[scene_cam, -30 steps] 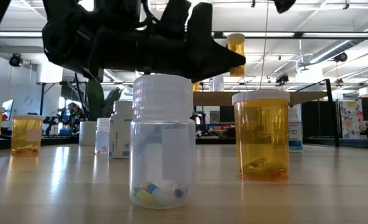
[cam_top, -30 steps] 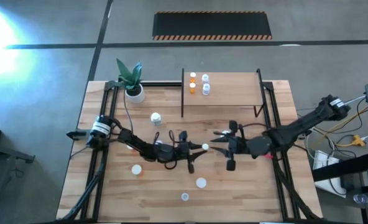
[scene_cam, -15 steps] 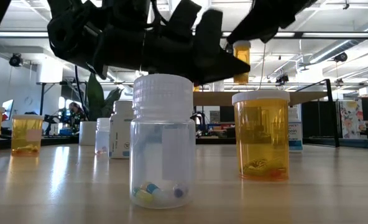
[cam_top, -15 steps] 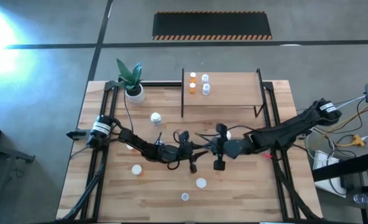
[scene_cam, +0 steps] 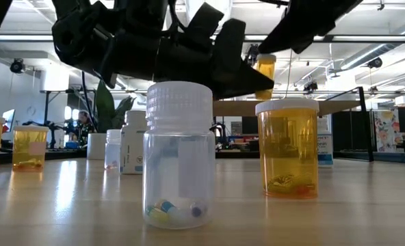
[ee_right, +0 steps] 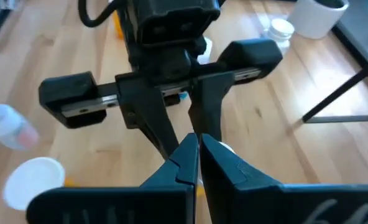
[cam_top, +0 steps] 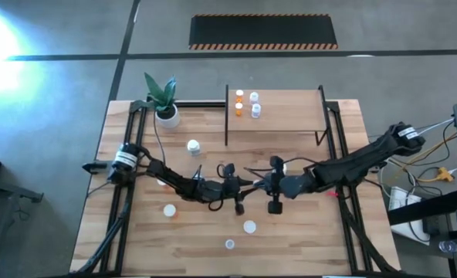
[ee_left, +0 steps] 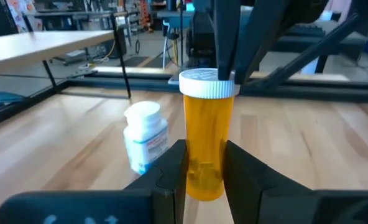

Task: Pick and place medicine bottles onto shelf by color
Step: Put the small orange pill bottle on the shelf aligned with the other small orange pill bottles

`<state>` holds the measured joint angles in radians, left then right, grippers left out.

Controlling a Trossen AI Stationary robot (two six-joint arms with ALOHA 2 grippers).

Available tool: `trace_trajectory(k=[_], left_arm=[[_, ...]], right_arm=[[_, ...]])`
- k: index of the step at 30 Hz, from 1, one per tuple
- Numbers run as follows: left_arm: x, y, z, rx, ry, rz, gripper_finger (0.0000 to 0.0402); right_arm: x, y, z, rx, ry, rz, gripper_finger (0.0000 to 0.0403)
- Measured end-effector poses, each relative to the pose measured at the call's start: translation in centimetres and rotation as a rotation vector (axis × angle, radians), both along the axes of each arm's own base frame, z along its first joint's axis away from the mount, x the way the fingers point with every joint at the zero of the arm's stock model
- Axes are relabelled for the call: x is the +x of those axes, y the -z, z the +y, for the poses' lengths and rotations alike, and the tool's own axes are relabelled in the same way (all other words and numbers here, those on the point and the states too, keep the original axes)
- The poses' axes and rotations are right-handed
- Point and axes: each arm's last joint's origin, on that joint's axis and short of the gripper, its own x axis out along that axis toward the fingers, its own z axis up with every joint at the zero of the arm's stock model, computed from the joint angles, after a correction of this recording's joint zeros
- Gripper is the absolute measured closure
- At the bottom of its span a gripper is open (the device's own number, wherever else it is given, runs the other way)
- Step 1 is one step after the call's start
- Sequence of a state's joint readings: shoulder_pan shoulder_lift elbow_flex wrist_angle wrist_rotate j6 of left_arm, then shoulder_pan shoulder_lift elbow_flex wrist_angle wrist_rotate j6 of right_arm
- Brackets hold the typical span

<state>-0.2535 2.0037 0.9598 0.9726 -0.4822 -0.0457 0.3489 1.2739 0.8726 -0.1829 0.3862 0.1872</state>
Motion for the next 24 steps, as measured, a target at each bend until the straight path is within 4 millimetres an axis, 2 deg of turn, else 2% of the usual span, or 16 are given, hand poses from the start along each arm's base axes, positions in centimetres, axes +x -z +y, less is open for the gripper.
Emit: trace_trajectory(k=[3,5,9,12,15,18,24], left_arm=[[-0.2,-0.4,0.1,0.004,-0.008,0.014,0.0338],[-0.2,-0.8,0.1,-0.009,-0.011,0.013,0.0338],[-0.5,-1.2,0.2,-0.012,-0.036,0.037,0.0338],[-0.6,-0.8,0.3,-0.003,-0.049,0.063,0.0338],[-0.6,-1.0,0.3,-0.004,-0.05,0.058,0.0338],[-0.7,-0.9,0.3,-0.002,-0.049,0.065,0.0338],[-0.6,-1.0,0.3,-0.003,-0.046,0.059,0.0338]], right_arm=[[0.0,-0.2,-0.1,-0.037,0.01,-0.021,0.0394],[-0.2,-1.1,0.0,-0.059,-0.023,-0.064,0.0394],[-1.4,-3.1,0.1,-0.064,-0.062,-0.134,0.0394],[-2.7,-3.7,-0.4,-0.032,-0.038,-0.115,0.039],[-3.9,-2.9,-1.0,-0.024,-0.008,-0.043,0.037],[-4.2,-1.8,-1.2,-0.009,0.002,-0.03,0.0333],[-2.7,0.7,-1.3,-0.026,0.006,-0.099,0.0246]])
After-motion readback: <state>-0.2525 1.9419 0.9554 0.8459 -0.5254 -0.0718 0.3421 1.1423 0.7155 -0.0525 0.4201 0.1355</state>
